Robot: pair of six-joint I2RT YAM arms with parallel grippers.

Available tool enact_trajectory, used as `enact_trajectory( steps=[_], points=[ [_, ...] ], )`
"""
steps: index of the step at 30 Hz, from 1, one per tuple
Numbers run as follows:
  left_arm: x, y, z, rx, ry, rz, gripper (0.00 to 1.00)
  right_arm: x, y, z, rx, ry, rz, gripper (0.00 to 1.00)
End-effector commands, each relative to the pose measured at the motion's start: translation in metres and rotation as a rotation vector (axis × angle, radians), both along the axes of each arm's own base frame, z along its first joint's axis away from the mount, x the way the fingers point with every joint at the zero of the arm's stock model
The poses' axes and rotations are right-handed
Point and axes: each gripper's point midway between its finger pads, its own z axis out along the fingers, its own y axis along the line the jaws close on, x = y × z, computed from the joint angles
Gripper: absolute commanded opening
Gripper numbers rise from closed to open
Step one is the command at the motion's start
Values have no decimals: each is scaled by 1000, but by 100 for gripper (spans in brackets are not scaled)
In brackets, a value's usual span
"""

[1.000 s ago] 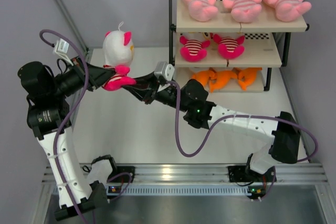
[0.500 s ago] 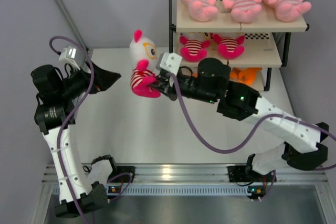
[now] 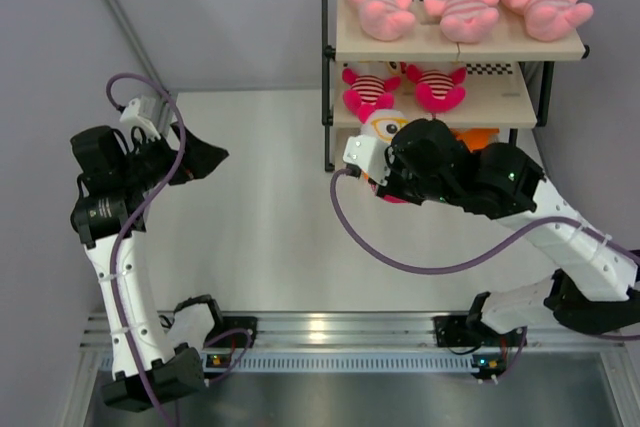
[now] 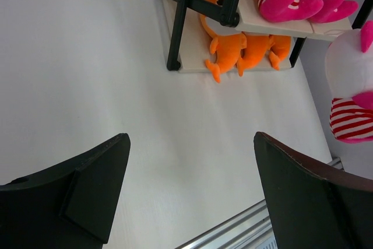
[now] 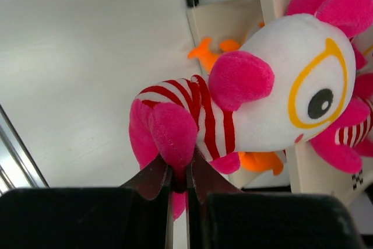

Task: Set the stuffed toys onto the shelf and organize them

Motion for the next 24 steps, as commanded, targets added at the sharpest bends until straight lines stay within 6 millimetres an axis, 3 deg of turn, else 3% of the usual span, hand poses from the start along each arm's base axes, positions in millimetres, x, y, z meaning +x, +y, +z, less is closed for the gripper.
enact_trajectory(
  steps=[1,2,6,11,16,20,24],
  points=[
    [1,4,7,47,-37,4,93,3,-75,-39,-343,13,-165,0],
    [1,3,7,45,-34,1,93,7,-93,-59,-430,37,-221,0],
    [-1,3,2,55,-35,1,93,4,-130,-87,-521,85,-304,0],
    [-2,2,3,58,-43,-14,93,29,-194,-78,-591,-10,-520,0],
    [-4,0,6,54,-51,-23,93,64,-216,-47,-636,-206,-571,0],
    [-5,-1,7,55,-57,-29,93,85,-230,-48,-651,-225,-562,0],
    [-2,-2,7,45,-47,-36,93,108,-229,-45,-650,-270,-466,0]
  ],
)
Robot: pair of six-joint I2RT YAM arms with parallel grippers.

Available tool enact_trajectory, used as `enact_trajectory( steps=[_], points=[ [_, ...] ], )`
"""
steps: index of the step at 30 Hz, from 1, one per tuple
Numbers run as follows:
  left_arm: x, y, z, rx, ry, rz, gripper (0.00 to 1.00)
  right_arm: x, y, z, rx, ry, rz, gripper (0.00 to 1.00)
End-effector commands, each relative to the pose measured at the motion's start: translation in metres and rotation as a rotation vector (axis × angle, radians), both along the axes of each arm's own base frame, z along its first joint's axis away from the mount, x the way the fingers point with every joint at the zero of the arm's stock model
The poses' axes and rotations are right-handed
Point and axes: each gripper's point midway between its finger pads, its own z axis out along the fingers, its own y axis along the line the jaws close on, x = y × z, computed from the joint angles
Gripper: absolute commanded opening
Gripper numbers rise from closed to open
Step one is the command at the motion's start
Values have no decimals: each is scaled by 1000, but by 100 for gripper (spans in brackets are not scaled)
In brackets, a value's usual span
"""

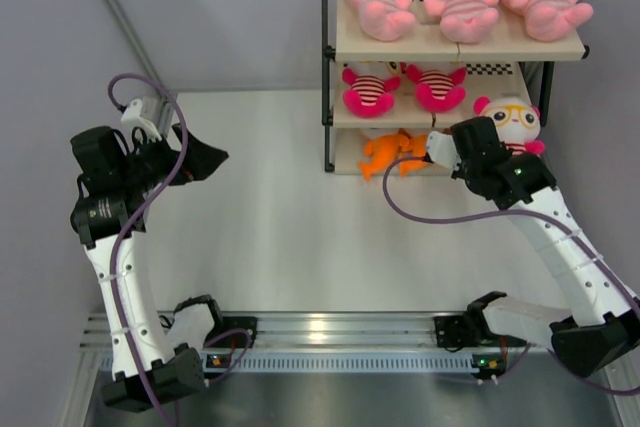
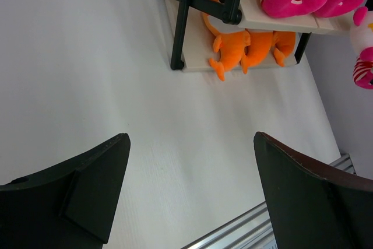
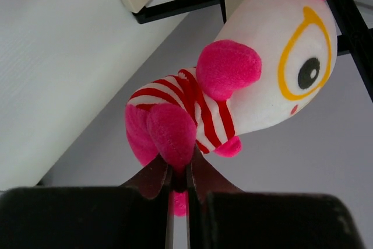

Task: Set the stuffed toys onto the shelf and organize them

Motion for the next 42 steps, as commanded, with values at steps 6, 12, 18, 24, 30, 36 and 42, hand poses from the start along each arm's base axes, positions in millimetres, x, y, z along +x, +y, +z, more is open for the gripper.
enact_trajectory(
  steps=[6,12,18,24,30,36,42],
  points=[
    [-1,-5,11,8,-40,-41,92,71,-9,43,-115,-137,142,0],
    [1,-3,11,13,-36,-35,92,101,-16,43,-161,-121,171,0],
    [7,-1,7,7,-19,-37,92,131,-28,53,-207,-182,155,0],
    [10,0,6,12,-13,-35,92,155,-26,57,-228,-248,163,0],
    [12,3,5,20,-11,-26,92,167,-24,52,-239,-296,178,2],
    [12,3,5,22,-11,-28,92,161,-23,47,-220,-312,193,29],
    [10,2,4,22,-13,-30,92,149,-22,49,-193,-332,200,52]
  ],
)
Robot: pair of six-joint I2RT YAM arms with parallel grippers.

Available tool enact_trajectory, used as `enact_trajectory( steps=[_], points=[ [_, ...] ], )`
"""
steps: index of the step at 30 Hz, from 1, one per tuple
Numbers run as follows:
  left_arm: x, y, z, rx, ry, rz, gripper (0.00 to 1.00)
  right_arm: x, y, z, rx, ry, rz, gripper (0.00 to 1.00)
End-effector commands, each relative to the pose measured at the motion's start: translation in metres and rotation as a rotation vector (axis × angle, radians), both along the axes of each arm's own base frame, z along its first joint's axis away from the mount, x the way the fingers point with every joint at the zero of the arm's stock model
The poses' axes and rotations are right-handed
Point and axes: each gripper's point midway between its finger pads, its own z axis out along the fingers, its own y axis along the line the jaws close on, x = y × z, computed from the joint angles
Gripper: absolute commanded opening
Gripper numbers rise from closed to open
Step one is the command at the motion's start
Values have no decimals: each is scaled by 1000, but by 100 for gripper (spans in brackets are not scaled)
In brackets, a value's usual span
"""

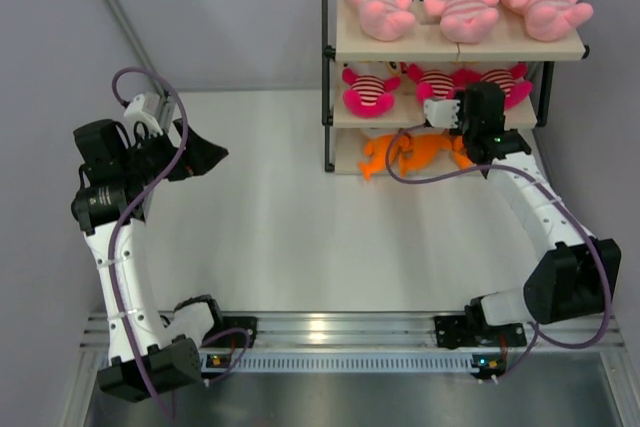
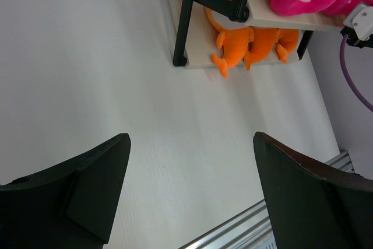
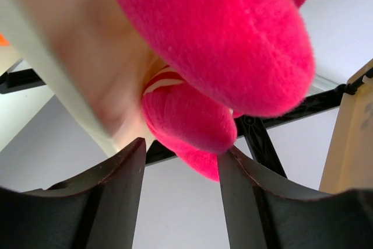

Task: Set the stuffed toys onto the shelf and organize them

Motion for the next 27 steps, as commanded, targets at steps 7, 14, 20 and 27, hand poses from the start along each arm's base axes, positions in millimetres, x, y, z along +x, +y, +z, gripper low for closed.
enact_trajectory(
  steps=[7,14,20,27],
  points=[
    [-3,-3,13,27,-56,-28,92,-41,-4,48,132,-161,-8,56],
    [3,5,-3,89,-50,-27,92,-88,2,33,294,-177,-32,67],
    [7,24,-32,192,1,27,92,-139,27,11,736,-281,-11,89],
    [1,24,-23,261,-49,-15,94,-181,65,24,1220,-403,140,95]
  ],
)
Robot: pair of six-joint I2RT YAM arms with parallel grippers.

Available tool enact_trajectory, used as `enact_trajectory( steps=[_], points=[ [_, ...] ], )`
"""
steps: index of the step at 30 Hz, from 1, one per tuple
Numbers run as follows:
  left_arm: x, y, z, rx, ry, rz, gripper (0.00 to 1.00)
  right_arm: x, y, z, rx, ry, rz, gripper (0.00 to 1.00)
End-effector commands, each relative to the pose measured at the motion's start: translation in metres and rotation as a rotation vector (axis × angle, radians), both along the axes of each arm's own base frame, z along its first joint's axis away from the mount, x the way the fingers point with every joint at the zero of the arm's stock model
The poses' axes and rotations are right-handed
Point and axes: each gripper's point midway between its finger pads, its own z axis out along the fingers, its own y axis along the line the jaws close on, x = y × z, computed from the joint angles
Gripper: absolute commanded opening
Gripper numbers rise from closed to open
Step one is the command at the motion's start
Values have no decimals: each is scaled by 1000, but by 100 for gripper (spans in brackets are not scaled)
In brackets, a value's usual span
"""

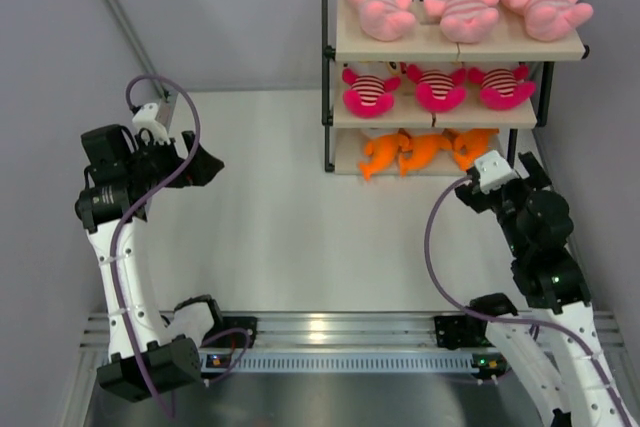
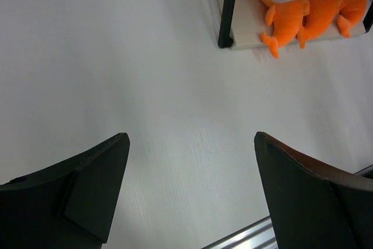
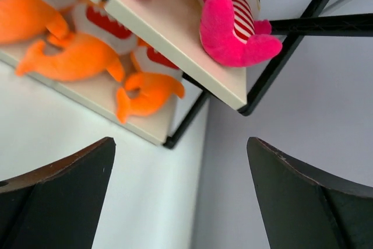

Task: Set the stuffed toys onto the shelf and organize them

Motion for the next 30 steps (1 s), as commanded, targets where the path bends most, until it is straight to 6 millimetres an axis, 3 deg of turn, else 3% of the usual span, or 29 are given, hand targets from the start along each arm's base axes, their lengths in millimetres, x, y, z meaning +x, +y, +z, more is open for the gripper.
enact_trajectory(
  steps=[1,3,9,15,16,18,19,22,27,30],
  points=[
    [1,4,8,71,-45,-21,94,-14,38,12,337,-95,143,96],
    [8,10,-1,81,-16,-9,94,-20,44,13,426,-113,163,96],
    [17,24,-38,143,67,-9,93,-23,56,-14,535,-50,186,95],
    [11,26,-110,198,143,-104,90,-18,64,-45,624,-36,199,96],
    [3,28,-139,211,191,-98,90,-17,66,-57,625,-15,198,96],
    [10,39,-153,276,136,-60,90,-14,66,-60,645,-15,187,96],
    [7,42,-172,293,151,-48,89,-14,66,-59,650,-14,188,95],
    [8,62,-178,378,143,46,91,-13,64,-62,648,1,170,95],
    [7,60,-169,377,87,67,96,-12,60,-69,655,12,136,96],
    [11,66,-164,342,77,166,99,-7,51,-84,672,40,54,96]
  ],
)
